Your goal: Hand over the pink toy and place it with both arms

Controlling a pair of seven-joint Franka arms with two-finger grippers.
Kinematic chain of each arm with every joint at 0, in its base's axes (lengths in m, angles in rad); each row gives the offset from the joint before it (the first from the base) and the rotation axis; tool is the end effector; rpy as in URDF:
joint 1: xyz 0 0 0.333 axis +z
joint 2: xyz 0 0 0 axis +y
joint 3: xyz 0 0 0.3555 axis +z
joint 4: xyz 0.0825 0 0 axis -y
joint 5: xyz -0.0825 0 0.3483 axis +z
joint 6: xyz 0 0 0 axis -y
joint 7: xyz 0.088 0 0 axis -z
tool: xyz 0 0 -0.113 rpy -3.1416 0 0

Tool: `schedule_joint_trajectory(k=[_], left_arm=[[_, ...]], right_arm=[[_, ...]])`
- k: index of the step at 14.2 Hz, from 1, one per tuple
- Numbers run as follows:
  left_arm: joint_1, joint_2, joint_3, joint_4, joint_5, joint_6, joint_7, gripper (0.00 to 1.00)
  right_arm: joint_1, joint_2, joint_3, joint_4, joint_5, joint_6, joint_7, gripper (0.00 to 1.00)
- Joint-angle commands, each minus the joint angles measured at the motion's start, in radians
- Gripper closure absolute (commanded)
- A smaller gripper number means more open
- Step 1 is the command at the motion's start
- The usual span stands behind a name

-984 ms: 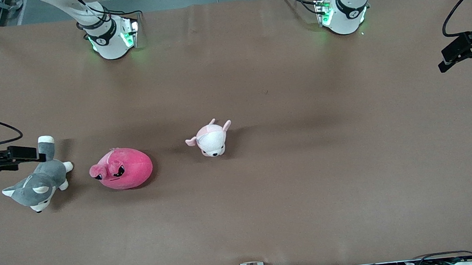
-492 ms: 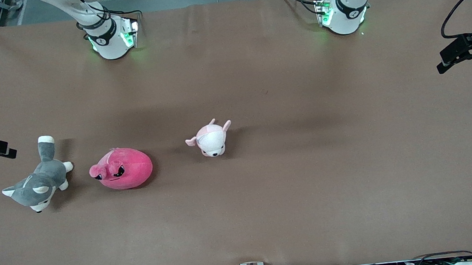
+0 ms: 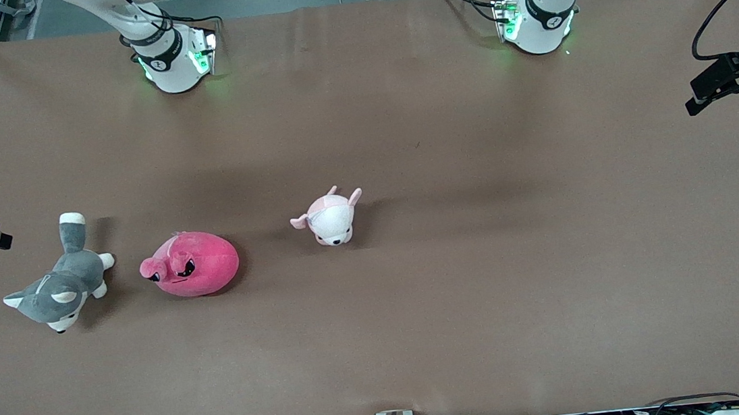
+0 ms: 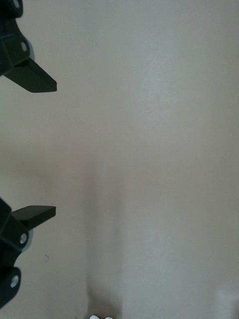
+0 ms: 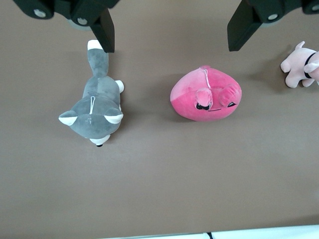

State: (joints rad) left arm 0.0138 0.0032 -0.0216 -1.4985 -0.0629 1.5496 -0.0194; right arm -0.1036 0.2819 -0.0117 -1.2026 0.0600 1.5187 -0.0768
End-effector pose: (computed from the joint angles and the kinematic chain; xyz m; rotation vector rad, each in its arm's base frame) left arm 0.5186 -0.0112 0.6862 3.0772 0.0135 0.0724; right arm 0.6067 -0.0618 0.6540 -3.0875 0.0522 -0.0609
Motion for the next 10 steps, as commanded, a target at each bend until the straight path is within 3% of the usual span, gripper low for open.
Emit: schedule_joint_trajectory(k=[1, 7, 10], left_arm=[[-0.014, 0.006, 0.009, 0.020, 0.015, -0.003, 0.007, 0.00], [-0.011, 0.006, 0.006, 0.020, 0.017, -0.003, 0.007, 0.00], [-0.026, 0.006, 0.014, 0.020, 0.017, -0.005, 0.007, 0.00]], right_arm=[[0.004, -0.088, 0.006, -0.061, -0.042, 0.009, 0.028, 0.00], [0.018, -0.185, -0.019, -0.161, -0.031, -0.031, 0.081, 0.00], [0.021, -0.315, -0.016, -0.361, -0.032, 0.082, 0.074, 0.00]])
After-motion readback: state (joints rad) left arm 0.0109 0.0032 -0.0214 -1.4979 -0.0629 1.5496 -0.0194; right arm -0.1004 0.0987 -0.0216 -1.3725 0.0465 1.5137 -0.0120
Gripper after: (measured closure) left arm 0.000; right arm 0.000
